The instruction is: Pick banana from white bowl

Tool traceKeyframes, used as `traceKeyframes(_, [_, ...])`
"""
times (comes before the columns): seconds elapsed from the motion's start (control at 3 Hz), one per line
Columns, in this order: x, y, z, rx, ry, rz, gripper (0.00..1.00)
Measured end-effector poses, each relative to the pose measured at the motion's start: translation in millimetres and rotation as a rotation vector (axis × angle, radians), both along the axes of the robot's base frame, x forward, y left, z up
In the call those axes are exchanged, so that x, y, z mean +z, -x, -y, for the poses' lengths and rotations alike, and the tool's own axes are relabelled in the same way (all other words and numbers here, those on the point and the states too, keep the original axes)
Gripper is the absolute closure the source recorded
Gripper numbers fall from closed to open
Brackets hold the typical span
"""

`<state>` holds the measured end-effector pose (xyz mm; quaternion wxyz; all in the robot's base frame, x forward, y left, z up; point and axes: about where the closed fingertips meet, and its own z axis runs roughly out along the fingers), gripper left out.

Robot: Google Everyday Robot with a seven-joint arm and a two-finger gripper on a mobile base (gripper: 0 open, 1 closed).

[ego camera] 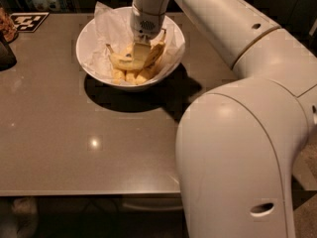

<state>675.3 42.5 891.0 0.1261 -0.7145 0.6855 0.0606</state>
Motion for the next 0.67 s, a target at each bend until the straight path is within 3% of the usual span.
traceKeyframes(0.33, [1.0,2.4,1.3,0.003,0.003,0.007,1.00])
traceKeyframes(0.67, [24.9,14.7,6.5,0.012,-0.027,0.062,1.00])
